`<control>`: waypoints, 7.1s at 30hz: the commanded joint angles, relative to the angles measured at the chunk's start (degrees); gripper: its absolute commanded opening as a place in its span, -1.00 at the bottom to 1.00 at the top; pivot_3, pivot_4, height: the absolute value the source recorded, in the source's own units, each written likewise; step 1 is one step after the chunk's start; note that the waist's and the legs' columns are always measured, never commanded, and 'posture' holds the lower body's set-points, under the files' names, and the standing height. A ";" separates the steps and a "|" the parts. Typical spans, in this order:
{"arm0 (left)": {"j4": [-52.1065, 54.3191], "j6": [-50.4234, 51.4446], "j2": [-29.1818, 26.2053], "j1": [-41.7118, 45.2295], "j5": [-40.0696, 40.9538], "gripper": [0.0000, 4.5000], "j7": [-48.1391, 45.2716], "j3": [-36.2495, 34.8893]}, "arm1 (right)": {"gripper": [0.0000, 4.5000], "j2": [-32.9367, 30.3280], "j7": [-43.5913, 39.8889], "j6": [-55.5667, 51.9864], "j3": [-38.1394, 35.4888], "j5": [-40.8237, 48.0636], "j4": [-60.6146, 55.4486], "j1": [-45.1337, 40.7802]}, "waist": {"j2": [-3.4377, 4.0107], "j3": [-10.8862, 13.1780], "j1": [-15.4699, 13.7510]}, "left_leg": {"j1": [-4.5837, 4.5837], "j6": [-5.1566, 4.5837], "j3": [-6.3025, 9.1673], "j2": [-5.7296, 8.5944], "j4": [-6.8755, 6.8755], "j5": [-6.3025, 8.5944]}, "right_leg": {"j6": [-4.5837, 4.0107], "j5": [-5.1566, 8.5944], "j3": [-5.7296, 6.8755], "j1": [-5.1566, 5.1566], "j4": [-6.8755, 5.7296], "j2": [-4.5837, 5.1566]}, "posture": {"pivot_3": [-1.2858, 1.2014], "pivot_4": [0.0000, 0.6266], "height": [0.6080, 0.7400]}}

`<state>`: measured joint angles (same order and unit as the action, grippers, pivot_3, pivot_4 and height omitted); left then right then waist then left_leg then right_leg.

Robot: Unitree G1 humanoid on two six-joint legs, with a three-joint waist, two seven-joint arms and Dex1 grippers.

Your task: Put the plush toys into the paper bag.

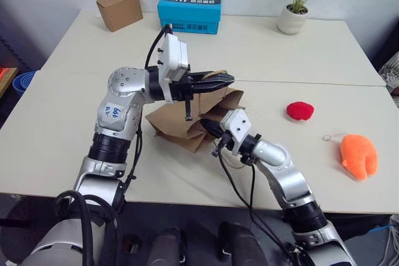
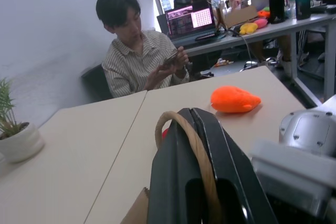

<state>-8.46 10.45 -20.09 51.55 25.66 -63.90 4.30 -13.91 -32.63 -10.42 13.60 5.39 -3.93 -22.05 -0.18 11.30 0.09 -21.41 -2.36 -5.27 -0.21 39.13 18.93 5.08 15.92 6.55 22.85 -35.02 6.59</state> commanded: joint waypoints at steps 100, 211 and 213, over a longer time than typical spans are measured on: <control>3.85 17.26 4.18 1.08 12.73 -1.00 -1.98 -4.13 | -0.99 -18.46 -4.77 -36.48 -4.42 23.90 -10.32 -11.84 | 0.04 0.03 -1.24 | -0.01 0.20 -0.23 -0.39 0.10 0.23 | -0.02 0.05 -0.20 0.13 0.12 -0.17 | 0.03 -0.52 1.00; 5.22 18.14 -1.75 -0.88 14.49 -1.00 -1.37 -8.94 | 0.99 -23.69 -22.76 -42.69 -7.25 22.96 9.22 -14.42 | -0.02 0.02 0.27 | -0.14 0.17 -0.86 -0.44 0.06 0.19 | -0.13 0.11 -0.52 0.84 -0.47 -0.13 | 0.03 -0.52 1.00; 5.21 18.04 -1.82 -0.83 14.27 -1.00 -1.38 -9.05 | 0.99 -22.48 -23.58 -44.60 -5.49 23.31 10.06 -14.96 | -0.02 0.02 0.27 | -0.13 0.18 -0.89 -0.46 0.06 0.18 | -0.13 0.11 -0.50 0.85 -0.50 -0.12 | 0.03 -0.52 1.00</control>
<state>-5.03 28.80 -21.50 50.68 38.98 -65.43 -3.97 -37.13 -54.71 -53.26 6.37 28.25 6.33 -35.99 -0.20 11.32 0.36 -21.52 -2.17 -6.20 -0.67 39.19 19.11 4.95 16.02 6.05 23.70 -35.52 6.46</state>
